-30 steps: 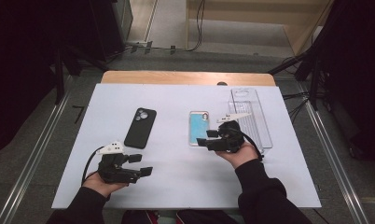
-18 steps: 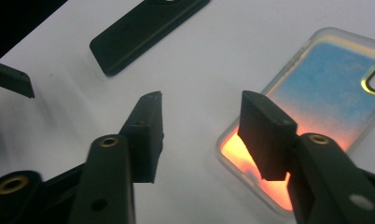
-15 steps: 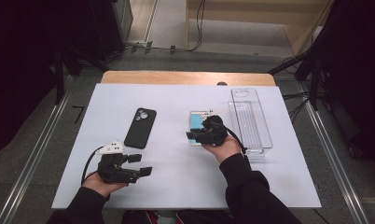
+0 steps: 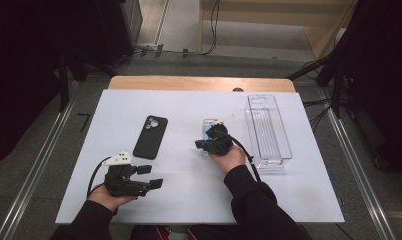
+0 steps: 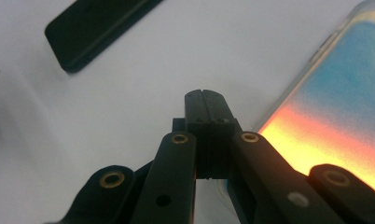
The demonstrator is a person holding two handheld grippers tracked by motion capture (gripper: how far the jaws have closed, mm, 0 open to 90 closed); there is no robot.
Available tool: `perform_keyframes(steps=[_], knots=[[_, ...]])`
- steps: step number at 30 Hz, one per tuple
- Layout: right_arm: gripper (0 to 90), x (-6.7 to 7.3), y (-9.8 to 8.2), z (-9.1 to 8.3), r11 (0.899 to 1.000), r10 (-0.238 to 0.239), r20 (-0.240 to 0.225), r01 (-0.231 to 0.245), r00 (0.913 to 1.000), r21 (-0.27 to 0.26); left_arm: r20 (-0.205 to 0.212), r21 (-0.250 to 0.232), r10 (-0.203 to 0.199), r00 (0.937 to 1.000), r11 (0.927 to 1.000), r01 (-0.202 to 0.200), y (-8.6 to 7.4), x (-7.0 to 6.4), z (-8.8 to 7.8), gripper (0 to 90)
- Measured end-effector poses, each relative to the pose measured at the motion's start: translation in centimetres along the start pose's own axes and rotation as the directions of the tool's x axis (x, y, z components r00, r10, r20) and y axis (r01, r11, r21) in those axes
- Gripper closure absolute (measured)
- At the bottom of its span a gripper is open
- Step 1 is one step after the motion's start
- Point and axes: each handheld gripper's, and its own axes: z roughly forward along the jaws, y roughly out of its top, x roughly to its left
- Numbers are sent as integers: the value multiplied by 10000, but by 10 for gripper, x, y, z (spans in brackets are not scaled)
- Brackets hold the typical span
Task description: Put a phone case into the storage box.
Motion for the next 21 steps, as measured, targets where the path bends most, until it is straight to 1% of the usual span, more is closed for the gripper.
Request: perform_keyframes(steps=[7, 9, 11, 12, 14, 17, 21], knots=[[876, -4, -5, 9, 9990, -31, 247, 20, 9997, 447, -52, 10, 29, 10000, 10000, -29, 0, 0, 0, 254], [876, -5, -6, 9, 9990, 2, 245, -13, 9997, 453, -50, -3, 26, 10000, 10000, -26, 0, -1, 0, 254], [876, -5, -8, 8, 9984, 59, 362, -79, 9993, 568, -49, -6, 17, 10000, 10000, -17, 0, 0, 0, 254], [876, -7, -9, 8, 9980, -19, 415, -8, 9991, 639, -38, 27, 27, 10000, 10000, -27, 0, 0, 0, 254], [876, -9, -12, 5, 9981, 85, 425, -110, 9991, 602, -39, 17, 24, 10000, 10000, -24, 0, 0, 0, 254], [876, -12, -14, 1, 9980, 62, 494, -93, 9988, 632, -46, 30, 33, 10000, 10000, -33, 0, -1, 0, 254], [876, -15, -17, -3, 9978, 155, 535, -189, 9984, 636, -31, 25, 25, 10000, 10000, -25, 0, -1, 1, 254]])
